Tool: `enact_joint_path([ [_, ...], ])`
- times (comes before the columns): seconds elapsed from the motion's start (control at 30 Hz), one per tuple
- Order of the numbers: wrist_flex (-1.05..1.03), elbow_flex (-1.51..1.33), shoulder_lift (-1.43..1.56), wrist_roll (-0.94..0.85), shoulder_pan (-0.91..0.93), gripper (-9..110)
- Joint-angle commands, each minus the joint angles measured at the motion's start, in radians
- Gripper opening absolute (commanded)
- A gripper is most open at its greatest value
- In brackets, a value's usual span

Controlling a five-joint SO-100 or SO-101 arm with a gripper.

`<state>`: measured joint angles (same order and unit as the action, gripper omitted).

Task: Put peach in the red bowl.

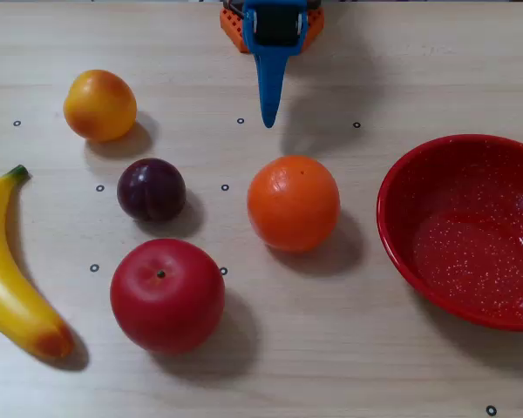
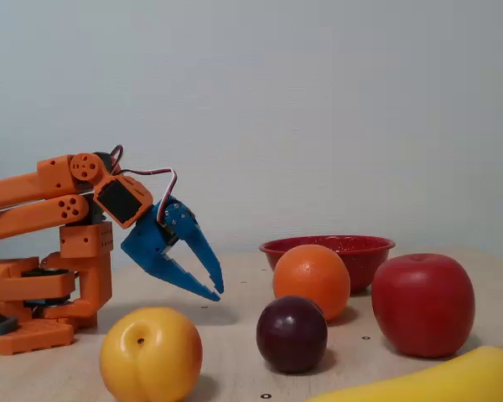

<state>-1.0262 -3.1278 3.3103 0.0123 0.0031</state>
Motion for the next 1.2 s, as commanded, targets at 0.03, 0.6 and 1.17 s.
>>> enact_joint_path([
  [0.03,0.04,-0.017,0.02,0.009,-0.014,0],
  [0.6,0.04,-0.017,0.02,-0.002,-0.017,0],
  [1.17,0.04,-0.017,0.021,-0.021,-0.037,0],
])
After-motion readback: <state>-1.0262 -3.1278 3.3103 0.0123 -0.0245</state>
